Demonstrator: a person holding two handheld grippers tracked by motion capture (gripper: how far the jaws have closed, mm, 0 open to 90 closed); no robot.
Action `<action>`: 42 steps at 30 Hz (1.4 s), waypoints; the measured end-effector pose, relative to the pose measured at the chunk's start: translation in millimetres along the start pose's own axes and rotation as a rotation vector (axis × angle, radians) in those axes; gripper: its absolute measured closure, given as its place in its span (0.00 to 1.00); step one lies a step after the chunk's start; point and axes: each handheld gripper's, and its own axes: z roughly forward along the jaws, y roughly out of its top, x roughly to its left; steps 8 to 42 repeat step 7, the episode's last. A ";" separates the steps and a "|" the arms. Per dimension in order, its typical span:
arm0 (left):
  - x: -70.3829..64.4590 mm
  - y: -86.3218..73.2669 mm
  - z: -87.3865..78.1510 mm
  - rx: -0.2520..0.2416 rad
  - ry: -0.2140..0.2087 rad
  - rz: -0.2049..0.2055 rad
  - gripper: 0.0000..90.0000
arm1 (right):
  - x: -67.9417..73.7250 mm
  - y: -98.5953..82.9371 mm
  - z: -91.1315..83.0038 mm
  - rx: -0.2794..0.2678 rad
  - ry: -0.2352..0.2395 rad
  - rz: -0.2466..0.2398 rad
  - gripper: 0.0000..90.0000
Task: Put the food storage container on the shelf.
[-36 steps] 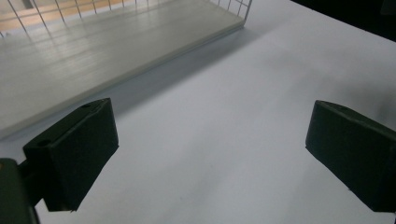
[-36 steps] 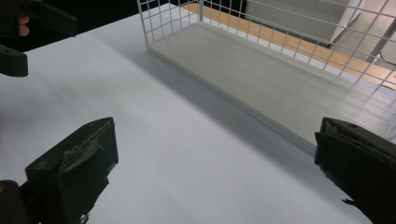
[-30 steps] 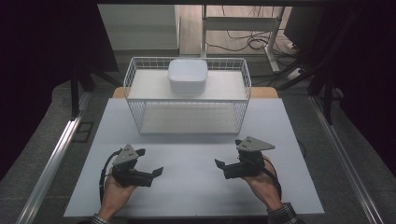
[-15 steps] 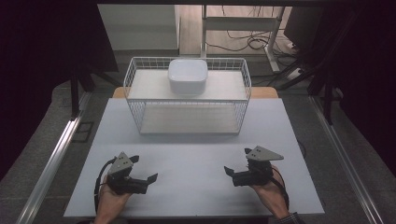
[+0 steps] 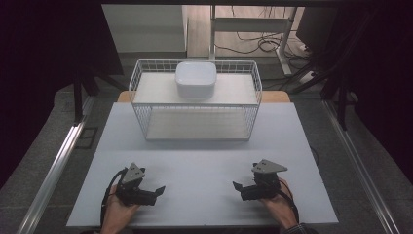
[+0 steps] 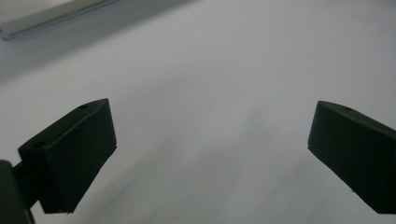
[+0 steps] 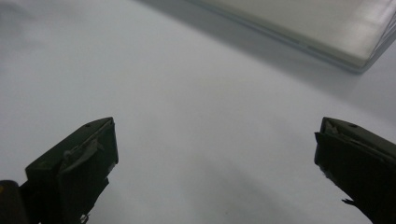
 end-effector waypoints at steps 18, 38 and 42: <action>1.2 0.4 1.2 -0.001 -0.009 -0.008 0.01 | -2.3 -2.0 2.4 0.027 -0.008 0.007 0.00; 1.2 0.4 1.2 -0.001 -0.009 -0.008 0.01 | -2.3 -2.0 2.4 0.027 -0.008 0.007 0.00; 1.2 0.4 1.2 -0.001 -0.009 -0.008 0.01 | -2.3 -2.0 2.4 0.027 -0.008 0.007 0.00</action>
